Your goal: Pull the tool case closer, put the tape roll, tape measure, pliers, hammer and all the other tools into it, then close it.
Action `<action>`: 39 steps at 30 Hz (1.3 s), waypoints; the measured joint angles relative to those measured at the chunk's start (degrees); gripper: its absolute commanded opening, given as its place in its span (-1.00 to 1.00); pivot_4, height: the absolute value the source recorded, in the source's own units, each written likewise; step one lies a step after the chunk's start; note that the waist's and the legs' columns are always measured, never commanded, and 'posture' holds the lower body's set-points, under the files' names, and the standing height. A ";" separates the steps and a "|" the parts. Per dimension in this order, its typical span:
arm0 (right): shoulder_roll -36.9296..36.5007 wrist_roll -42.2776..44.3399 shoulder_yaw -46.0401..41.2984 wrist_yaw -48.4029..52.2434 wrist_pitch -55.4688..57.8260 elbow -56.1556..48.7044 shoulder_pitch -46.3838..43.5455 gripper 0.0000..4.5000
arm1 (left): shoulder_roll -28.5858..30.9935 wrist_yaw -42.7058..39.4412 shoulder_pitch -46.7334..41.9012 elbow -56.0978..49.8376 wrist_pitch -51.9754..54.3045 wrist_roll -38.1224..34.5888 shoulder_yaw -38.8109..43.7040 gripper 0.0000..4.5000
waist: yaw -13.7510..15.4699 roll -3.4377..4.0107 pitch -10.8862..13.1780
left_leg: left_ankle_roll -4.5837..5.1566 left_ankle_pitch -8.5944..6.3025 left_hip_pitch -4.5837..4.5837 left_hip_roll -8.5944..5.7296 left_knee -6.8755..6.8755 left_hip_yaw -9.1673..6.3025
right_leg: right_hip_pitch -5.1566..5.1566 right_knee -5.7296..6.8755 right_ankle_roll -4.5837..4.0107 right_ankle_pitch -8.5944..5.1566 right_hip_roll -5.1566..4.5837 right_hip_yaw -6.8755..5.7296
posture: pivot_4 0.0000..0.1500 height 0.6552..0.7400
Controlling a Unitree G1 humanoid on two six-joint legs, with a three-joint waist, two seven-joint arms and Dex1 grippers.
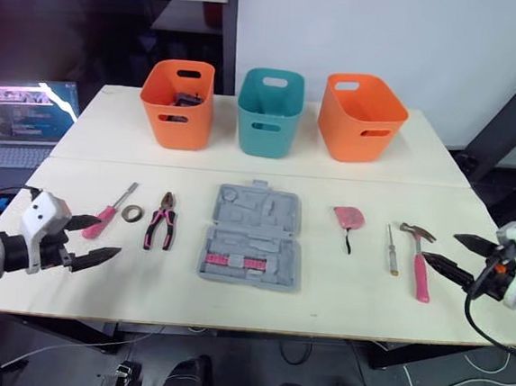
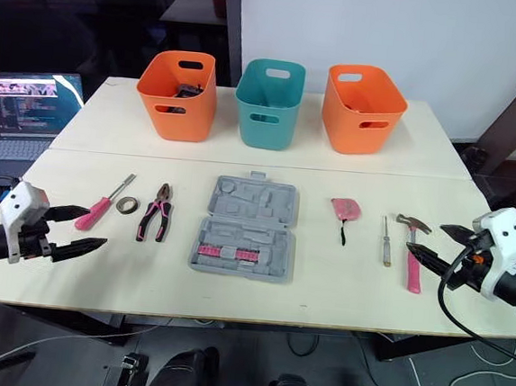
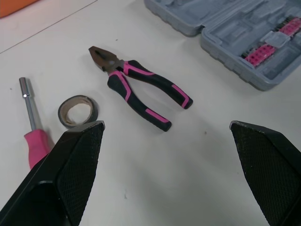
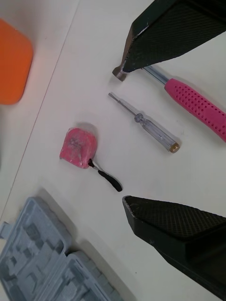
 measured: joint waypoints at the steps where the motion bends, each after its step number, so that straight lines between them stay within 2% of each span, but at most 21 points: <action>1: 0.00 0.00 0.05 0.01 -0.09 0.01 -0.07 0.96 | 0.10 -0.08 -0.08 0.06 -0.06 -0.14 0.00 1.00 | 0.03 0.00 0.00 | 0.00 0.00 0.00 0.00 0.00 0.00 | 0.00 0.00 0.00 0.00 0.00 0.00 | 1.00 1.00; 10: 0.00 0.23 -0.02 0.13 -0.21 -0.29 -0.02 0.96 | 0.86 0.67 -4.16 3.69 -1.27 1.36 -0.55 1.00 | 0.10 0.00 0.00 | 0.00 0.00 0.00 0.00 0.00 0.00 | -0.01 0.00 0.00 0.00 0.01 0.00 | 1.00 1.00; 15: -0.01 2.36 0.70 -0.64 4.20 -4.99 -0.40 0.96 | 1.18 1.54 -11.22 8.11 -1.04 6.00 -6.79 1.00 | 0.26 0.00 0.00 | 0.00 0.00 -0.01 -0.01 0.01 0.00 | 0.00 0.01 0.00 0.00 0.02 0.00 | 1.00 1.00; 18: 0.00 4.15 3.97 -1.61 7.82 -10.22 -2.38 0.96 | 0.08 -0.21 -17.43 9.84 -0.55 7.87 -11.63 1.00 | 0.22 -0.01 0.00 | 0.00 0.00 -0.01 -0.01 0.02 0.01 | -0.01 0.02 0.00 0.00 0.03 0.00 | 1.00 1.00; 22: 0.37 4.89 12.84 -4.93 14.96 -13.22 -7.30 0.96 | -5.27 -1.63 -26.21 13.68 -4.83 11.25 -18.36 1.00 | 0.30 -0.01 0.00 | 0.01 0.01 -0.03 -0.02 0.06 0.01 | -0.04 0.08 0.00 0.00 0.07 0.00 | 1.00 1.00; 23: 0.58 4.69 14.02 -5.32 15.33 -13.34 -7.86 0.99 | -6.09 -1.53 -26.99 14.40 -5.62 11.82 -19.00 0.89 | 0.29 -0.01 0.00 | 0.01 0.02 -0.06 -0.02 0.07 0.01 | -0.08 0.10 0.00 0.00 0.07 0.00 | 1.00 1.00; 26: 2.25 0.46 22.22 -7.44 15.03 -12.93 -11.68 0.60 | -10.37 -2.08 -32.63 21.93 -10.97 15.58 -23.37 0.45 | 0.21 -0.03 0.01 | 0.02 0.02 -0.09 -0.02 0.13 0.04 | -0.19 0.24 0.01 0.00 0.11 0.00 | 1.00 1.00; 29: 3.99 -4.28 27.86 -9.24 12.54 -9.96 -14.65 -0.12 | -13.02 -2.91 -35.94 27.22 -15.92 18.25 -26.61 -0.31 | 0.11 -0.04 0.02 | 0.02 0.02 -0.09 -0.03 0.16 0.11 | -0.24 0.31 0.02 -0.01 0.12 0.00 | 1.00 1.00; 32: 6.40 -8.54 30.96 -10.59 9.14 -4.38 -17.69 -0.80 | -14.60 -2.82 -37.99 33.24 -20.25 21.26 -28.89 -0.99 | 0.08 -0.04 0.02 | 0.01 0.03 -0.07 -0.03 0.18 0.12 | -0.25 0.36 0.02 -0.01 0.13 0.00 | 1.00 1.00; 33: 7.37 -9.26 31.75 -10.86 8.20 -2.77 -18.58 -0.98 | -15.12 -2.65 -38.39 35.04 -21.33 22.08 -29.45 -1.00 | 0.10 -0.04 0.02 | 0.01 0.03 -0.07 -0.03 0.18 0.12 | -0.26 0.38 0.02 -0.01 0.13 0.00 | 1.00 1.00; 39: 15.11 -15.75 37.72 -11.33 0.79 11.36 -26.41 -0.98 | -19.53 1.35 -42.85 46.09 -25.27 26.39 -31.16 -1.00 | 0.27 -0.06 0.03 | 0.02 0.03 -0.08 -0.06 0.29 0.11 | -0.25 0.45 0.03 -0.01 0.16 -0.02 | 1.00 1.00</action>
